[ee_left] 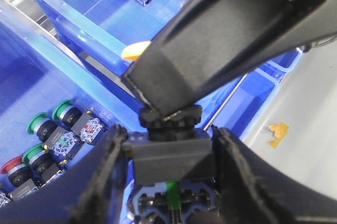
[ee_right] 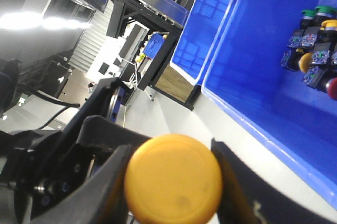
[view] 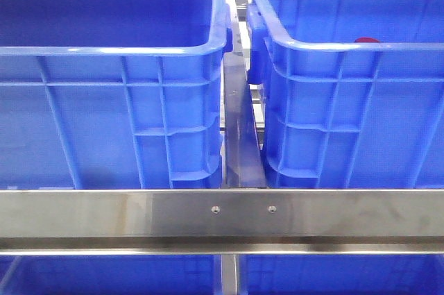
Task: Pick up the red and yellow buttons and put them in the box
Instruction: 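Grasp the yellow button with the right gripper and release the left gripper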
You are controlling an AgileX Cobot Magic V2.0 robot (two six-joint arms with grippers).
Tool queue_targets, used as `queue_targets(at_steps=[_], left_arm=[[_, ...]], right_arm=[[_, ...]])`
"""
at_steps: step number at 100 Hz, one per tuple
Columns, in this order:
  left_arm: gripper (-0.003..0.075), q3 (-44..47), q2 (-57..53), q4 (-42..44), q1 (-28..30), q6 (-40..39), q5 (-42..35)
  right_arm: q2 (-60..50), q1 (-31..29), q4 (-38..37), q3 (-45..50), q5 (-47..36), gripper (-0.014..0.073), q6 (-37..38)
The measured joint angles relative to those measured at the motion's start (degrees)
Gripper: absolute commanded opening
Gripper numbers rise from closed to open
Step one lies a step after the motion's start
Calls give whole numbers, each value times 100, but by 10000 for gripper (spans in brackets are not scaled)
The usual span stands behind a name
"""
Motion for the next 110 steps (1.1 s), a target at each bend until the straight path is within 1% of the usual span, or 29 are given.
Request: queue_targets(at_steps=[6, 11, 18, 23, 28, 40, 57, 75, 85, 94, 110], left_arm=[[188, 0, 0, 0, 0, 0, 0], [302, 0, 0, 0, 0, 0, 0], [427, 0, 0, 0, 0, 0, 11], [484, 0, 0, 0, 0, 0, 38], [513, 0, -12, 13, 0, 0, 131], [516, 0, -79, 172, 0, -179, 277], [516, 0, -341, 645, 0, -742, 299], [516, 34, -714, 1288, 0, -1353, 435], [516, 238, -947, 1725, 65, -1803, 548], [516, 482, -1187, 1901, 383, -2023, 556], [516, 907, -1645, 1901, 1362, -2117, 514]], right_arm=[[0, 0, 0, 0, 0, 213, 0], [0, 0, 0, 0, 0, 213, 0], [0, 0, 0, 0, 0, 213, 0], [0, 0, -9, 0, 11, 213, 0], [0, 0, -9, 0, 11, 213, -12], [0, 0, -9, 0, -28, 213, -120], [0, -29, -9, -18, -191, 213, -353], [0, -437, -9, -28, -307, 213, -485], [0, -743, -9, -28, -296, 213, -497], [-35, -998, -9, -28, -172, 213, -497], [-35, -1268, -9, -28, 157, 213, -497]])
